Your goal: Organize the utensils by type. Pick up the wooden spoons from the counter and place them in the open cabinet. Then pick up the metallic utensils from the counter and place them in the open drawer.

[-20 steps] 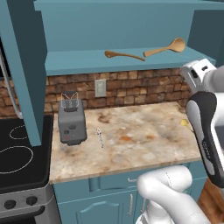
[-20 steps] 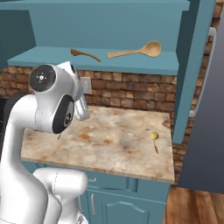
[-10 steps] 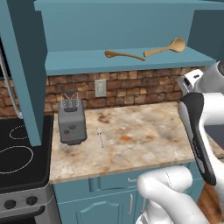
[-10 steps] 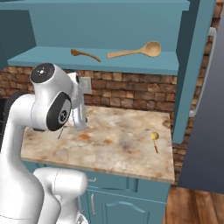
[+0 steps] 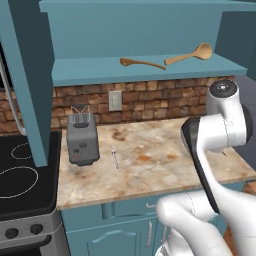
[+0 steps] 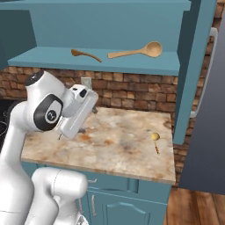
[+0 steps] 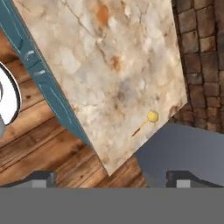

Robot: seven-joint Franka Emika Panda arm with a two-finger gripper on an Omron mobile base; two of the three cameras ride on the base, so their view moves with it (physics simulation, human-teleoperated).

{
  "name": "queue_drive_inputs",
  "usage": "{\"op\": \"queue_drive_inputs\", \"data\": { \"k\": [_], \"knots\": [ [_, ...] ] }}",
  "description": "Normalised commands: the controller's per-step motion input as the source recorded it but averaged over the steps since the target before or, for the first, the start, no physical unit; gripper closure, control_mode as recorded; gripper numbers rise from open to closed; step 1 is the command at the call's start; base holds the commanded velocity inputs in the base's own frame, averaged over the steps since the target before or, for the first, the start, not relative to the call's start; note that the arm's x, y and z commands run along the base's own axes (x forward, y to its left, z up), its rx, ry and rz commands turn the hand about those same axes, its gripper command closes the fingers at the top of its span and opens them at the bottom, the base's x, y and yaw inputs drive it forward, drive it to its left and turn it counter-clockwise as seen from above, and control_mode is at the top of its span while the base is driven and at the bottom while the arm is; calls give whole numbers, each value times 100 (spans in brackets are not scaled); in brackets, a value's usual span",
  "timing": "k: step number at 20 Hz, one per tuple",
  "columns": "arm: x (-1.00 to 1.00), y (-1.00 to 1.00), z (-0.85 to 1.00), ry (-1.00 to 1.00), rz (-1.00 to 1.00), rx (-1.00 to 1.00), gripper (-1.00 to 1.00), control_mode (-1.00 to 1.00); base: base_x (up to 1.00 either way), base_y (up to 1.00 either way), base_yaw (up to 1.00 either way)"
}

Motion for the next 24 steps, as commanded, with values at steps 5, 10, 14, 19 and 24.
{"op": "queue_drive_inputs", "data": {
  "k": [5,10,14,19,24],
  "knots": [
    [0,-35,-22,-15,-74,28,-100,-100,0,0,0],
    [0,-38,-25,-24,-66,25,-100,-100,0,0,0],
    [8,-30,-30,-30,-40,15,-100,-100,0,0,0],
    [16,-42,-41,-37,-23,10,-100,-100,0,0,0],
    [36,-32,-30,-13,-2,1,-100,-100,0,0,0]
  ]
}}
